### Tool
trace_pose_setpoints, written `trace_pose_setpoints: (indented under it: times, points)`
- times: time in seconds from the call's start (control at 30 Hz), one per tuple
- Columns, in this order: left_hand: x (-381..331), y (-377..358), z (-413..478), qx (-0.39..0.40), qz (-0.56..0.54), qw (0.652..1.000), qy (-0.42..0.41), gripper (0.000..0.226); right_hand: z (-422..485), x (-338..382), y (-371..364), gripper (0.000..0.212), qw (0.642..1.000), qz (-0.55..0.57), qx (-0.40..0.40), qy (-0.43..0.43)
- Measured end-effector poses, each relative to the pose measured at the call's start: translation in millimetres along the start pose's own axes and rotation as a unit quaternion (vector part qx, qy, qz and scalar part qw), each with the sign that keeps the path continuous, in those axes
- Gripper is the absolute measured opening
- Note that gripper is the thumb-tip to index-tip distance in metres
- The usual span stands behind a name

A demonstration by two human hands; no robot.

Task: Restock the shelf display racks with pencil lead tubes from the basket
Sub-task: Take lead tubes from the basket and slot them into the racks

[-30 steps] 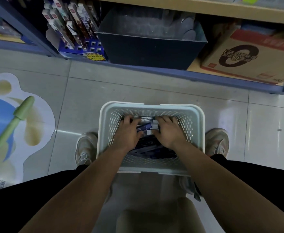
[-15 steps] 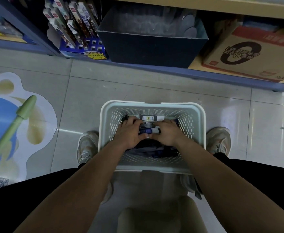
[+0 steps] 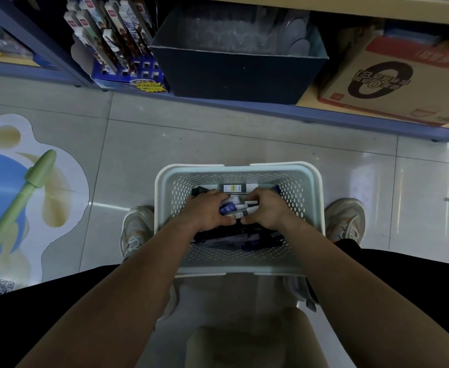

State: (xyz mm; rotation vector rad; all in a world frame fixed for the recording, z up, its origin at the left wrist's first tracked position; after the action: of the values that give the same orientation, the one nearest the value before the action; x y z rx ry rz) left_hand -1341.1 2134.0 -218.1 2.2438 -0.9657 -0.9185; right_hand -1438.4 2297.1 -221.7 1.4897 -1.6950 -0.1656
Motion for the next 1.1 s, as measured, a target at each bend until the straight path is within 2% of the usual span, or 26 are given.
trace_pose_setpoints:
  times: [0.23, 0.37, 0.6, 0.7, 0.77, 0.83, 0.9, 1.1]
  points:
    - [1.7, -3.5, 3.9, 0.014, -0.087, 0.995, 0.038, 0.071, -3.5, 6.0, 3.6, 0.055, 0.998, 0.064, -0.018, 0.014]
    - [1.5, -3.3, 3.3, 0.013, -0.109, 0.993, 0.036, 0.062, -5.1, 8.6, 3.6, 0.056, 0.993, 0.109, -0.038, 0.018]
    - [1.7, -3.5, -7.8, 0.013, -0.204, 0.977, 0.065, 0.065, -11.7, 9.5, 8.4, 0.059, 0.982, 0.180, -0.060, 0.008]
    - [0.0, -0.8, -13.2, 0.007, -0.237, 0.968, 0.081, 0.053, -16.5, 11.1, 8.2, 0.054, 0.975, 0.217, -0.054, -0.010]
    - [-0.2, -0.8, -16.7, -0.003, -0.253, 0.963, 0.089, 0.040, -18.9, 12.0, 9.5, 0.044, 0.963, 0.257, -0.064, -0.040]
    - [-0.2, -1.1, -20.1, -0.011, -0.282, 0.954, 0.102, 0.035, -20.8, 12.4, 12.0, 0.025, 0.951, 0.295, -0.066, -0.063]
    - [0.5, -3.7, -21.9, -0.016, -0.321, 0.939, 0.120, 0.035, -22.2, 11.4, 12.4, 0.020, 0.943, 0.317, -0.056, -0.080]
    - [-8.4, -11.3, -33.0, -0.006, -0.421, 0.896, 0.141, 0.041, -29.8, 6.7, 4.0, 0.032, 0.917, 0.391, -0.004, -0.078]
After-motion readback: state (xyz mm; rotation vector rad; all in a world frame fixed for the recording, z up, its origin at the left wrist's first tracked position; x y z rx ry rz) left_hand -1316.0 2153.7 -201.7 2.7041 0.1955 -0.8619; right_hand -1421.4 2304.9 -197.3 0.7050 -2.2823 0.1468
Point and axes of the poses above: each hand's wrist, its own z-axis towards the middle knuckle, its own y-axis out of the back of the hand, x = y × z, the point moved 1 cm from there along z, towards the middle knuckle, and after that the axes turned 13 degrees about -x, right-handed, at the moved point
